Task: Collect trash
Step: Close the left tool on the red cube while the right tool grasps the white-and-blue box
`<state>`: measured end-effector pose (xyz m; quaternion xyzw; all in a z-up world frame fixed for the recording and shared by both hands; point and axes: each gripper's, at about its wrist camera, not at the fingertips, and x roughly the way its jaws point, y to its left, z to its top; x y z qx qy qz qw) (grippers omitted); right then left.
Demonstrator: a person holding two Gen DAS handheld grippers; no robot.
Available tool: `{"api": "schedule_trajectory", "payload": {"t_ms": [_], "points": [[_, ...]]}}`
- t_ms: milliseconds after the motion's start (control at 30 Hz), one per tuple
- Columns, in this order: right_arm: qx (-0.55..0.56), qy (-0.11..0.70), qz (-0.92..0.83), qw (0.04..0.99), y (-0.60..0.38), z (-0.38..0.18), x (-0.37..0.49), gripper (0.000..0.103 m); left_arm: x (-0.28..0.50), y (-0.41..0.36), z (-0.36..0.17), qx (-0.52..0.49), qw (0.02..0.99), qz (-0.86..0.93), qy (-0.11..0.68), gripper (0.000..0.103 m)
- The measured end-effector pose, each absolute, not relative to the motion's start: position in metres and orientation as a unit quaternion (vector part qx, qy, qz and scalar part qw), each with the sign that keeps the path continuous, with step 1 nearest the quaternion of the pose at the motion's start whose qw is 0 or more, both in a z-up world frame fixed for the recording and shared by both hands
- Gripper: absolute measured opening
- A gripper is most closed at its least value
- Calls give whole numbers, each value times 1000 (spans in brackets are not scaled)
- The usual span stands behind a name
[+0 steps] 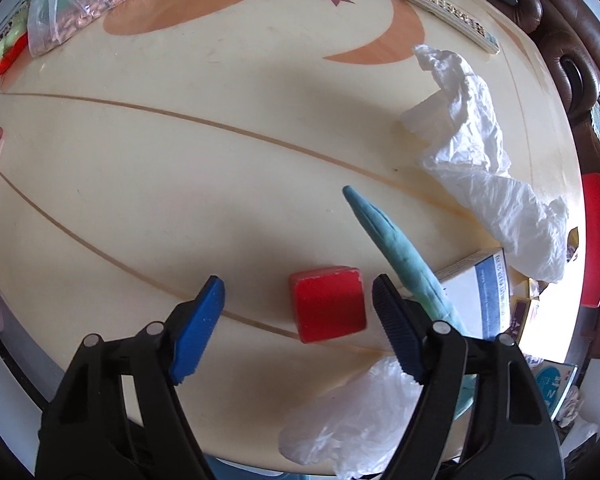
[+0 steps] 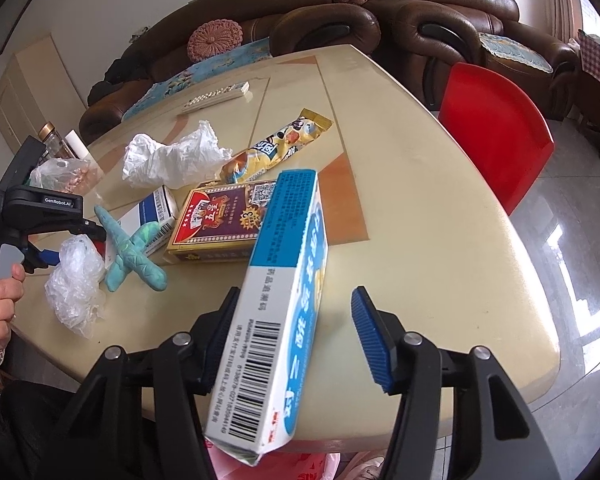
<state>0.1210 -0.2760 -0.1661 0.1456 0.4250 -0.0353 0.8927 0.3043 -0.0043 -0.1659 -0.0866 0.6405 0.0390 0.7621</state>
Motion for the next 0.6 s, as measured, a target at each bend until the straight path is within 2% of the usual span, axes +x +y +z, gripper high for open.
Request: {"api": "schedule_trajectory", "payload": {"t_ms": [133,267,333,400,467,533,600], "points": [[146,423,-34,894,-277,-165,119,55,299,-7,-162,-95,761,39,641,56],[149,421,-32,894,-278,-164,118,55,299,-15,-162,-104,756,33,645,51],[148,421,-31,894,-277,-164,118,55,299,-21,-161,-99,757,35,645,39],[147,420,-27,895,-277,-163,118,53,301,-29,-161,-96,757,33,646,35],[144,425,-21,894,-275,-164,119,34,301,-37,-161,-93,756,34,647,34],[139,424,-24,894,-273,-165,118,32,303,-43,-161,-91,756,34,648,33],[141,425,-24,894,-274,-166,118,26,302,-39,-163,-93,756,32,647,33]]}}
